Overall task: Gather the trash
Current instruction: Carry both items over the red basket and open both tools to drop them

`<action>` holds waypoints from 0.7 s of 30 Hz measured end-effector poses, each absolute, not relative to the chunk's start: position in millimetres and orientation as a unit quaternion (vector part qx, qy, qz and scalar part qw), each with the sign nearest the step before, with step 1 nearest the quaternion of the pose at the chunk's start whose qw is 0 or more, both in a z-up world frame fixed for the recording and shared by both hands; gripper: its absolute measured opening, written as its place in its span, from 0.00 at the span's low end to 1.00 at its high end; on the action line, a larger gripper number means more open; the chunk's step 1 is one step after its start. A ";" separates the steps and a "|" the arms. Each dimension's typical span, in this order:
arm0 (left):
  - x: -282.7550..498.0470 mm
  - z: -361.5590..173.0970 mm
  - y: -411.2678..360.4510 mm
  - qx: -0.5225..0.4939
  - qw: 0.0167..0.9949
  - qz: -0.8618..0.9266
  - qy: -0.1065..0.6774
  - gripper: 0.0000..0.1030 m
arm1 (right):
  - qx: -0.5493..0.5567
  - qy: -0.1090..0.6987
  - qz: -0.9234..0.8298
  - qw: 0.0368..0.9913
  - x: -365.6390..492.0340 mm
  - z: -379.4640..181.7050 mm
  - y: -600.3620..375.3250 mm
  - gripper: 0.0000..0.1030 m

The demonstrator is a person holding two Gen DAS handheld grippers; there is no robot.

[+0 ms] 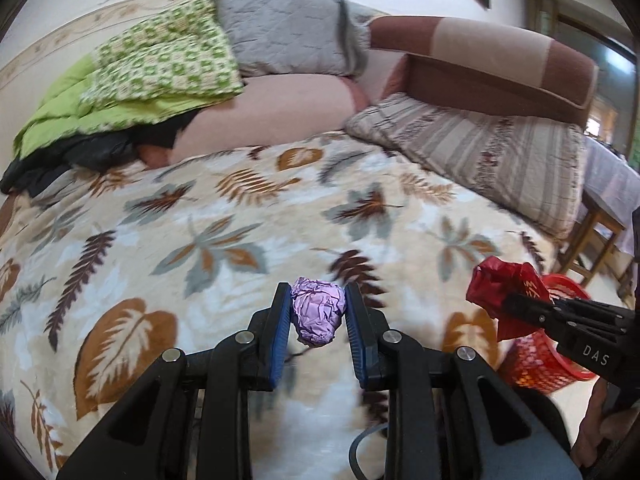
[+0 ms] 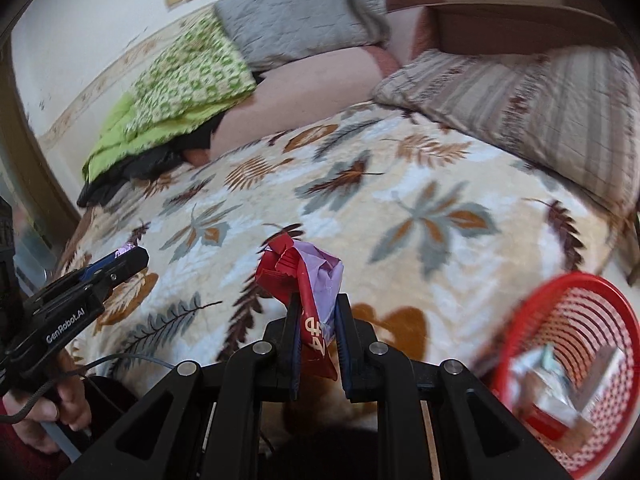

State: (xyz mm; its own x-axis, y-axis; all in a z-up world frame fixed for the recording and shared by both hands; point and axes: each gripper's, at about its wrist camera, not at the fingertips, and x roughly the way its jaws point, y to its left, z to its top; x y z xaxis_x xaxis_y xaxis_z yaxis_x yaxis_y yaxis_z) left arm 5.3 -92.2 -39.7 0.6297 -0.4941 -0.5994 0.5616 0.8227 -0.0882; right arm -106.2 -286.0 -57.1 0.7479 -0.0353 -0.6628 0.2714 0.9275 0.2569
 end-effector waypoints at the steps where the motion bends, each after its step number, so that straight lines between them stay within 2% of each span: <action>1: 2.0 -36.4 -97.4 0.055 0.898 -0.302 0.315 0.25 | 0.179 0.338 -0.093 0.919 -119.6 -52.1 -295.4 0.16; 12: -48.4 -4.3 -193.5 0.087 0.842 -0.434 0.307 0.25 | 0.238 0.301 -0.226 0.895 -232.2 -20.2 -386.8 0.16; 21: -85.2 -12.5 -273.5 0.109 0.781 -0.512 0.339 0.25 | 0.253 0.303 -0.283 0.874 -271.4 -25.1 -422.7 0.17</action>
State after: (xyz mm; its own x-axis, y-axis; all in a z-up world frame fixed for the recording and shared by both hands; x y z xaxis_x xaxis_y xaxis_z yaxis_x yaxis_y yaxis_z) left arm -85.2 -273.5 -12.5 0.2451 -0.7271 -0.6413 0.8745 0.4514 -0.1777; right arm -271.4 -422.7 -25.1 0.6564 -0.3421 -0.6724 0.6486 0.7112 0.2714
